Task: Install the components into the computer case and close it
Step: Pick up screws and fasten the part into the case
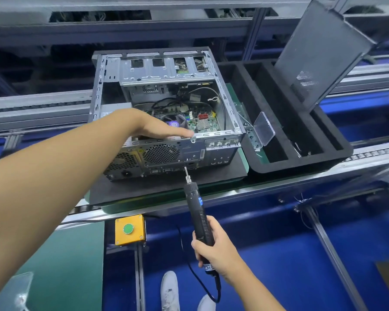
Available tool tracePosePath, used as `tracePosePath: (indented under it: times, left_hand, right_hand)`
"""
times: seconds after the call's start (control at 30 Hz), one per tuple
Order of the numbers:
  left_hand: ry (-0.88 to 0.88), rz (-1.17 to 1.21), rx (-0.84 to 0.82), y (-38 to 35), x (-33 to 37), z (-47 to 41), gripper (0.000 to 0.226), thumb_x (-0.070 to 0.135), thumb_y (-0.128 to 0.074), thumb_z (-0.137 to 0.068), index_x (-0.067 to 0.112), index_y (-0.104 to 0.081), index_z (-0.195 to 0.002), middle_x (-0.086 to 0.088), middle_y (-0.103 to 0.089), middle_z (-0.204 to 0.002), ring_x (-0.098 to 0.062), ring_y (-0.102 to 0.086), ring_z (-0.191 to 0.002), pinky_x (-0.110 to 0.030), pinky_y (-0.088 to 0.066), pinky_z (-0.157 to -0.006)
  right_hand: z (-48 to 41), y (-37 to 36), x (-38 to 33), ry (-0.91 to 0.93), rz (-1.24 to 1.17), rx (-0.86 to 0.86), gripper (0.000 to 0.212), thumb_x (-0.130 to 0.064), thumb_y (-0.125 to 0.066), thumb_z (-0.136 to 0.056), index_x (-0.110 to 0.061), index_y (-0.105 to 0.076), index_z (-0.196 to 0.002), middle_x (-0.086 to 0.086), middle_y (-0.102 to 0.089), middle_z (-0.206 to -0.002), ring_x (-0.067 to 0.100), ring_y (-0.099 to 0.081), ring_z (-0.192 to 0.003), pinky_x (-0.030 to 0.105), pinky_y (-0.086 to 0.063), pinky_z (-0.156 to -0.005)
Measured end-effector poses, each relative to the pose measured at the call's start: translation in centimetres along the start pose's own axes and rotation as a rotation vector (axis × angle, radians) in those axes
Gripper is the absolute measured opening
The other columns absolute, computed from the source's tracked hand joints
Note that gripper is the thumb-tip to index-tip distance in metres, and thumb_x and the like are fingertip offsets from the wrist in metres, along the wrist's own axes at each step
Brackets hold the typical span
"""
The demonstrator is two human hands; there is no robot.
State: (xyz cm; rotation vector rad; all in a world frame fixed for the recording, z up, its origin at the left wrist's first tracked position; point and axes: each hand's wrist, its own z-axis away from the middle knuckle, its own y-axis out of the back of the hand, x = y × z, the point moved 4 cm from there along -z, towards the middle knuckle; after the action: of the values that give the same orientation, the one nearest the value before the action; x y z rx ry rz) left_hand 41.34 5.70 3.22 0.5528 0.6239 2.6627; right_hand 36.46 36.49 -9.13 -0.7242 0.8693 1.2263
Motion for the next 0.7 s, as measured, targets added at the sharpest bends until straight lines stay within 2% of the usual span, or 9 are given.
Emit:
tracePosePath:
  times: [0.07,0.13,0.23,0.37,0.4,0.47,0.53,0.63,0.7]
  left_hand:
    - [-0.043,-0.127,0.003,0.1,0.0,0.5,0.146,0.098,-0.058,-0.038,0.024,-0.016,-0.157,0.000,-0.008,-0.165,-0.025,-0.012,-0.151,-0.052,-0.011,-0.121]
    - [-0.101,-0.212,0.053,0.0,0.1,0.6,0.120,0.072,-0.077,-0.059,0.011,-0.030,-0.152,-0.006,-0.033,-0.158,-0.029,-0.034,-0.142,-0.049,-0.026,-0.118]
    - [-0.119,-0.252,0.173,0.0,-0.1,0.1,0.069,0.033,-0.077,-0.081,0.011,-0.046,-0.139,-0.005,-0.056,-0.133,-0.028,-0.053,-0.119,-0.047,-0.040,-0.107]
    - [-0.161,-0.212,0.263,-0.2,-0.1,0.0,0.054,0.028,-0.074,-0.081,0.005,-0.053,-0.125,0.001,-0.057,-0.091,-0.019,-0.056,-0.082,-0.038,-0.047,-0.082]
    - [-0.163,-0.209,0.274,-0.2,-0.1,0.0,0.056,0.028,-0.074,-0.081,0.005,-0.052,-0.128,-0.001,-0.060,-0.094,-0.019,-0.056,-0.081,-0.037,-0.047,-0.079]
    - [-0.188,-0.228,0.294,-0.6,-0.2,0.5,0.071,0.029,-0.073,-0.083,0.016,-0.040,-0.145,-0.002,-0.056,-0.127,-0.022,-0.055,-0.104,-0.037,-0.044,-0.091]
    - [-0.339,-0.319,0.470,-1.0,0.2,1.6,0.079,0.041,-0.071,-0.082,0.026,-0.033,-0.149,0.002,-0.044,-0.140,-0.019,-0.044,-0.121,-0.039,-0.038,-0.103]
    - [-0.747,-0.261,0.989,-3.2,1.6,5.3,0.036,0.039,-0.057,-0.082,0.022,-0.057,-0.114,0.009,-0.050,-0.101,-0.011,-0.044,-0.093,-0.029,-0.039,-0.082]
    - [-0.837,-0.080,1.161,-5.8,1.7,6.7,0.009,0.027,-0.051,-0.083,0.021,-0.055,-0.088,0.009,-0.052,-0.078,-0.009,-0.045,-0.071,-0.026,-0.038,-0.064]
  right_hand:
    - [0.0,-0.2,0.1,-0.009,0.015,0.000,0.033,-0.020,-0.065,-0.081,-0.037,-0.056,-0.108,0.011,-0.061,-0.091,0.019,-0.057,-0.063,0.034,-0.055,-0.063]
    - [-0.2,-0.4,0.1,-0.010,0.014,0.000,0.032,-0.021,-0.065,-0.081,-0.037,-0.056,-0.107,0.011,-0.061,-0.089,0.019,-0.058,-0.064,0.034,-0.055,-0.062]
    - [-0.4,-0.6,0.2,-0.003,0.020,-0.001,0.031,-0.021,-0.066,-0.082,-0.037,-0.057,-0.107,0.004,-0.061,-0.085,0.018,-0.059,-0.064,0.033,-0.056,-0.062]
    - [-0.4,-0.7,0.5,-0.003,0.019,0.002,0.032,-0.020,-0.067,-0.082,-0.037,-0.057,-0.108,0.011,-0.062,-0.090,0.019,-0.059,-0.065,0.034,-0.056,-0.063]
    - [-0.4,-0.6,0.6,0.000,0.017,0.003,0.033,-0.019,-0.067,-0.082,-0.038,-0.057,-0.108,0.012,-0.062,-0.092,0.019,-0.059,-0.065,0.033,-0.056,-0.063]
    - [-0.2,-0.6,0.7,0.004,0.013,0.001,0.035,-0.019,-0.067,-0.082,-0.040,-0.058,-0.108,0.013,-0.062,-0.094,0.018,-0.060,-0.065,0.032,-0.057,-0.063]
    - [-0.1,-0.4,0.9,0.004,0.010,-0.006,0.037,-0.019,-0.068,-0.082,-0.041,-0.058,-0.110,0.013,-0.062,-0.095,0.018,-0.060,-0.065,0.032,-0.057,-0.064]
    - [0.0,-0.2,1.0,0.009,0.021,-0.003,0.037,-0.021,-0.068,-0.081,-0.039,-0.057,-0.112,0.008,-0.063,-0.092,0.019,-0.060,-0.065,0.033,-0.058,-0.066]
    - [0.0,-0.1,0.9,0.026,0.017,0.001,0.036,-0.019,-0.067,-0.082,-0.038,-0.057,-0.111,0.003,-0.063,-0.088,0.019,-0.060,-0.065,0.033,-0.058,-0.066]
